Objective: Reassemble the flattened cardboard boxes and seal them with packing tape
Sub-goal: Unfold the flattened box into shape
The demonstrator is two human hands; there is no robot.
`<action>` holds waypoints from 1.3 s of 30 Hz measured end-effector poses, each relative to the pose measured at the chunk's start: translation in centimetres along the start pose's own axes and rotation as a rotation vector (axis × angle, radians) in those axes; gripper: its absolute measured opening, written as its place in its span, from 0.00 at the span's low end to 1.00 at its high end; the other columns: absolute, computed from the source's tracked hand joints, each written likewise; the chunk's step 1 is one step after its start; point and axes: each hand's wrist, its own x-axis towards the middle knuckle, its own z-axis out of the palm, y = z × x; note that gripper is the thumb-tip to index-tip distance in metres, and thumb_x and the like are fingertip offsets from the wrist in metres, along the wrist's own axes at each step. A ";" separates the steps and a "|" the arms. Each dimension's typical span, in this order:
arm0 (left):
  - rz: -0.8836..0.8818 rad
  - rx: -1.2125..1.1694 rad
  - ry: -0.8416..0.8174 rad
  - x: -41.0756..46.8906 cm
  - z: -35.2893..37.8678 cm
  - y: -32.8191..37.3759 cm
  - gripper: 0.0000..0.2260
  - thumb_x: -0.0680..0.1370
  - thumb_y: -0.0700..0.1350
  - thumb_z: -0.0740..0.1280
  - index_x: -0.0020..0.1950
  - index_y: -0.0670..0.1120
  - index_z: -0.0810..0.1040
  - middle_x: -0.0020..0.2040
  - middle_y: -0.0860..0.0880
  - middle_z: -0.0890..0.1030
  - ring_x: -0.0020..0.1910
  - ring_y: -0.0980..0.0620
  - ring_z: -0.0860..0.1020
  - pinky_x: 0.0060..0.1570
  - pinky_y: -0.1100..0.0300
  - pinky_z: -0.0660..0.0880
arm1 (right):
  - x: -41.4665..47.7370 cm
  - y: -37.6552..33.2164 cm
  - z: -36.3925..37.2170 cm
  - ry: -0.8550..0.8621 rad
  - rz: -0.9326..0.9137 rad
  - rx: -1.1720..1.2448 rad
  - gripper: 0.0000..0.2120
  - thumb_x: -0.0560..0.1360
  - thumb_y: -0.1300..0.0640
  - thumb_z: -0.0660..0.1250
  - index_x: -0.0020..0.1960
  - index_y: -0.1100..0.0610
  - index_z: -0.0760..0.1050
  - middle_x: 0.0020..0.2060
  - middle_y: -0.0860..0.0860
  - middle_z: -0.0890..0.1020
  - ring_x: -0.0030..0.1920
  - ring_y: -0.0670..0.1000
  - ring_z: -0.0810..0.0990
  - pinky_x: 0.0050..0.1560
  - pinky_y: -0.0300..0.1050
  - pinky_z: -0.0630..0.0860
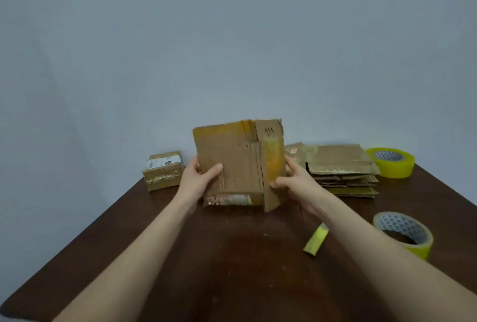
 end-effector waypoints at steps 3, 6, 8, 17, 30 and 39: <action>0.078 0.055 0.026 -2.8 0.6 -1.6 0.17 0.75 0.41 0.71 0.61 0.51 0.72 0.56 0.51 0.80 0.53 0.55 0.79 0.48 0.62 0.78 | -2.2 1.5 0.2 0.017 -0.050 -0.041 0.39 0.72 0.68 0.66 0.76 0.45 0.57 0.57 0.49 0.79 0.56 0.52 0.79 0.59 0.51 0.76; 0.139 0.178 0.103 -4.3 1.2 -2.6 0.18 0.75 0.45 0.71 0.64 0.50 0.73 0.59 0.51 0.78 0.57 0.52 0.77 0.58 0.54 0.76 | -4.0 1.5 -0.2 0.024 -0.098 -0.074 0.45 0.71 0.60 0.73 0.78 0.46 0.50 0.68 0.46 0.72 0.66 0.52 0.73 0.68 0.53 0.69; 0.152 0.282 0.131 -5.3 1.7 -3.1 0.21 0.75 0.47 0.71 0.67 0.49 0.71 0.62 0.50 0.76 0.61 0.51 0.74 0.61 0.50 0.73 | -4.9 1.8 -0.2 0.078 -0.113 -0.149 0.55 0.66 0.48 0.78 0.79 0.46 0.42 0.76 0.46 0.58 0.75 0.52 0.60 0.73 0.53 0.60; 0.307 0.281 0.048 -6.5 2.1 -2.8 0.38 0.71 0.52 0.74 0.72 0.67 0.55 0.70 0.58 0.61 0.66 0.68 0.63 0.64 0.63 0.65 | -4.3 3.0 0.4 0.181 -0.283 -0.329 0.48 0.69 0.49 0.75 0.78 0.44 0.47 0.73 0.51 0.61 0.72 0.52 0.63 0.71 0.51 0.64; -0.098 0.070 -0.161 -4.1 1.3 -3.4 0.22 0.74 0.56 0.67 0.65 0.49 0.71 0.59 0.49 0.80 0.57 0.51 0.79 0.56 0.55 0.76 | -2.7 3.6 -0.9 0.005 0.046 -0.225 0.38 0.75 0.46 0.69 0.78 0.45 0.53 0.68 0.52 0.72 0.66 0.50 0.71 0.68 0.46 0.66; -0.296 -0.112 -0.046 -1.3 -0.6 2.4 0.06 0.79 0.43 0.64 0.47 0.41 0.78 0.33 0.47 0.83 0.29 0.50 0.82 0.39 0.55 0.77 | -2.3 -0.3 -1.9 0.102 0.144 -0.032 0.36 0.75 0.46 0.69 0.77 0.49 0.56 0.67 0.54 0.72 0.61 0.57 0.77 0.59 0.54 0.75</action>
